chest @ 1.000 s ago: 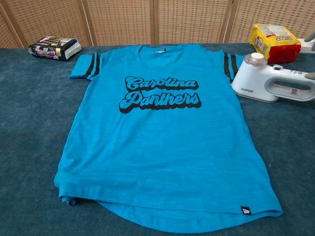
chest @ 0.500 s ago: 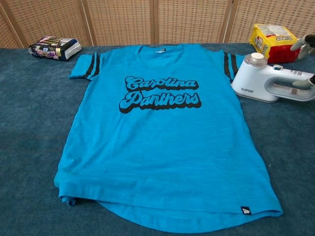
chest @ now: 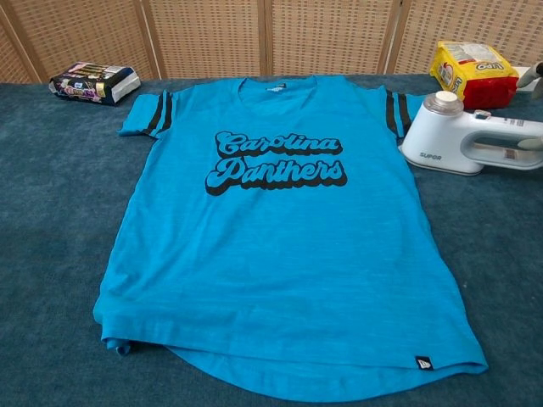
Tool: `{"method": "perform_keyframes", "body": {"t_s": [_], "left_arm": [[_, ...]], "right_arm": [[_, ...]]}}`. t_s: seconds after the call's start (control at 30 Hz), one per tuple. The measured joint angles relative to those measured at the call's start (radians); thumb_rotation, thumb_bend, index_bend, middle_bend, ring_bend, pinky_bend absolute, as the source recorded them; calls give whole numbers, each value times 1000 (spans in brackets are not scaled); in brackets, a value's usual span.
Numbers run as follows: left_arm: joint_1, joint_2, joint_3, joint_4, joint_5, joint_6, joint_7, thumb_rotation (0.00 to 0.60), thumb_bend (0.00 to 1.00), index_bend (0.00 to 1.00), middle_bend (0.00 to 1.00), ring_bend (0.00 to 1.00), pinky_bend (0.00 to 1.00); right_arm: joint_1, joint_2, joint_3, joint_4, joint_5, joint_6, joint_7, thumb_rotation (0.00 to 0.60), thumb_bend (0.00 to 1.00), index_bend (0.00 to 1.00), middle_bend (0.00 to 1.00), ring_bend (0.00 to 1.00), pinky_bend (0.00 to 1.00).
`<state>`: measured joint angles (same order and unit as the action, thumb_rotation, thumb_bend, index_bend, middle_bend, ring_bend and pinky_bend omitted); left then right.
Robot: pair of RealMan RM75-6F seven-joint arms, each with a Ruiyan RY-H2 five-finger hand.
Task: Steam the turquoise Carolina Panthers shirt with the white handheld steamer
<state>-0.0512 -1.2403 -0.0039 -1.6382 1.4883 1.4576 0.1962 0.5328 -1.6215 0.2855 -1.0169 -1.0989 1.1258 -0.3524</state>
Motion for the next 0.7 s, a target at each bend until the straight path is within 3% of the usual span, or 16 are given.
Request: {"method": "perform_keyframes", "body": {"t_s": [0.27,0.7], "left_arm": [[-8,-4,-2,-7,-4,-8,13,550,168,322,324,222,223],[-5,-4,5,-1,-6,-6,3,543,168,322,324,221,223]], "right_arm": [[12,-18,10,120,-2,-4,34,513,241,187,280,237,303],[23,-46,10,123,-2,-24,47,517,241,187,288,247,308]]}}
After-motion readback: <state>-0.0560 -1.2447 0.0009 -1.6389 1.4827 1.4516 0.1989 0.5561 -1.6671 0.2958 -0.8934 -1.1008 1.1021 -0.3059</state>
